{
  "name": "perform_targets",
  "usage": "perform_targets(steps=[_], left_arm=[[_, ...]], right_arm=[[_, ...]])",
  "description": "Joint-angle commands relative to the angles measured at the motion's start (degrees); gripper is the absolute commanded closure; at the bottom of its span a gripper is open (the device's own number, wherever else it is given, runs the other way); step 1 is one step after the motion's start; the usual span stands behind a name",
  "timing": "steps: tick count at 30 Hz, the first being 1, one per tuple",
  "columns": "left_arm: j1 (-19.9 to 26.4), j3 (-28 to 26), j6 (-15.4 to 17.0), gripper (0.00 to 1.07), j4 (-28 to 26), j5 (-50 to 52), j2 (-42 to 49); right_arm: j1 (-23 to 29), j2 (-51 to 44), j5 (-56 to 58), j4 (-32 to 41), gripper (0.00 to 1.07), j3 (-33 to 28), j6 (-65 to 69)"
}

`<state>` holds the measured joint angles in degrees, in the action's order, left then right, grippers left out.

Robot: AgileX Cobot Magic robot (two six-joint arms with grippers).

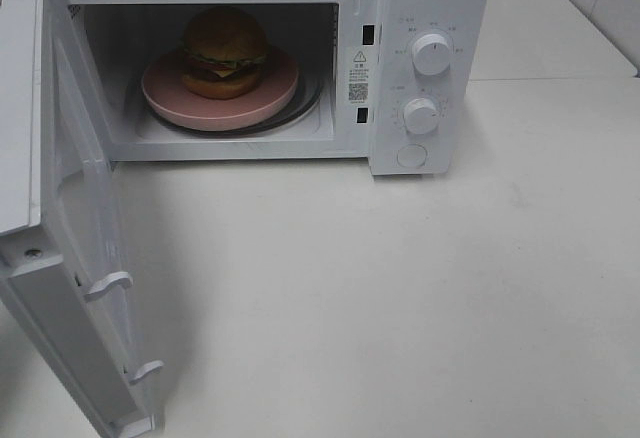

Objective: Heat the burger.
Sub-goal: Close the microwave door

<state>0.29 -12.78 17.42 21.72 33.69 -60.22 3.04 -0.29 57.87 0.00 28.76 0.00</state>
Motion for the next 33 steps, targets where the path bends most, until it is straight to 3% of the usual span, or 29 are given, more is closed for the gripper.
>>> perform_targets(steps=[1, 3, 9, 11, 13, 14, 23, 25, 33], left_arm=[[-0.29, 0.0, 2.35, 1.07, 3.44, 5.39, -2.52], [-0.29, 0.0, 2.35, 1.07, 6.07, 10.43, -6.02], [-0.97, -0.4, 2.52, 1.07, 6.93, 15.13, -10.71], [-5.67, -1.2, 1.55, 1.07, 6.93, 15.07, -13.52], [-6.76, -1.49, 0.74, 1.07, 6.76, 15.01, -14.21], [-9.22, -2.01, -0.57, 1.07, 6.13, 15.01, -15.93], [-15.41, -4.13, -0.92, 1.07, 0.69, 15.07, -20.4], [-18.51, -6.53, -0.92, 1.07, -2.64, 15.07, -22.12], [-23.95, -12.61, -0.92, 1.07, -4.64, 13.35, -27.16]], right_arm=[[-0.34, -1.49, -1.03, 0.0, 0.31, -0.17, -0.52], [-0.34, -1.49, -1.03, 0.0, 0.31, -0.17, -0.52], [-0.34, -1.49, -1.03, 0.0, 0.31, -0.17, -0.52], [-0.34, -1.49, -1.03, 0.0, 0.31, -0.17, -0.52], [-0.34, -1.49, -1.03, 0.0, 0.31, -0.17, -0.52], [-0.34, -1.49, -1.03, 0.0, 0.31, -0.17, -0.52], [-0.34, -1.49, -1.03, 0.0, 0.31, -0.17, -0.52], [-0.34, -1.49, -1.03, 0.0, 0.31, -0.17, -0.52], [-0.34, -1.49, -1.03, 0.0, 0.31, -0.17, -0.52]])
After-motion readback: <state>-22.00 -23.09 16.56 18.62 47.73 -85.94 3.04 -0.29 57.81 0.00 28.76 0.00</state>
